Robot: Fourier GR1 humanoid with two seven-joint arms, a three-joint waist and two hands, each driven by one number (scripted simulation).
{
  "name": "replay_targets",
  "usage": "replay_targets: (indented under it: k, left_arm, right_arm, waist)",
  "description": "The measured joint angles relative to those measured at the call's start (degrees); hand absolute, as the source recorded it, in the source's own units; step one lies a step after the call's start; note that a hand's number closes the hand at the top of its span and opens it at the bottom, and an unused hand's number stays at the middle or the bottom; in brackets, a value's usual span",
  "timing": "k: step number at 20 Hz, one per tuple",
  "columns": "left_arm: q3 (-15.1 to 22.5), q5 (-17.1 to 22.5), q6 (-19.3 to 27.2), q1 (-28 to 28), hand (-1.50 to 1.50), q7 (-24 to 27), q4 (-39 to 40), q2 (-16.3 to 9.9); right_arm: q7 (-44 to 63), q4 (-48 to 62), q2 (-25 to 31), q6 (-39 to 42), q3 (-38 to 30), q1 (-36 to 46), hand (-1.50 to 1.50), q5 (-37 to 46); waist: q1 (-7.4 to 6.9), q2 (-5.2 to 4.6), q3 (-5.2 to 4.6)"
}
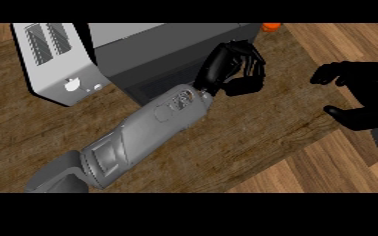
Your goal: Pick up the milk, place it into the microwave and close the microwave
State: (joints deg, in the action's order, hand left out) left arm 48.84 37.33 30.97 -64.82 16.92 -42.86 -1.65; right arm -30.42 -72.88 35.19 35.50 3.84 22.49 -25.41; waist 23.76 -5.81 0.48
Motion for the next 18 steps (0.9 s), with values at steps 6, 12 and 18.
replay_targets:
  k: [6,12,18]
  left_arm:
    - [0.25,1.16,0.64,0.16,1.50,0.16,0.23,-0.47]
    - [-0.11,2.39,1.58,0.27,1.50,0.88,-0.78,-1.07]
    - [-0.62,3.10,3.33,0.25,1.50,1.40,-1.79,-1.76]
  right_arm:
    - [2.23,-5.58,0.89,1.79,3.18,0.85,1.50,-0.41]
    - [4.04,-10.10,1.08,2.51,5.39,0.91,1.50,-1.54]
    - [5.39,-13.97,1.20,2.92,7.06,0.14,1.50,-2.63]
  waist:
    - [0.74,0.32,0.05]
    - [1.36,0.63,0.00]
    - [2.38,0.82,0.04]
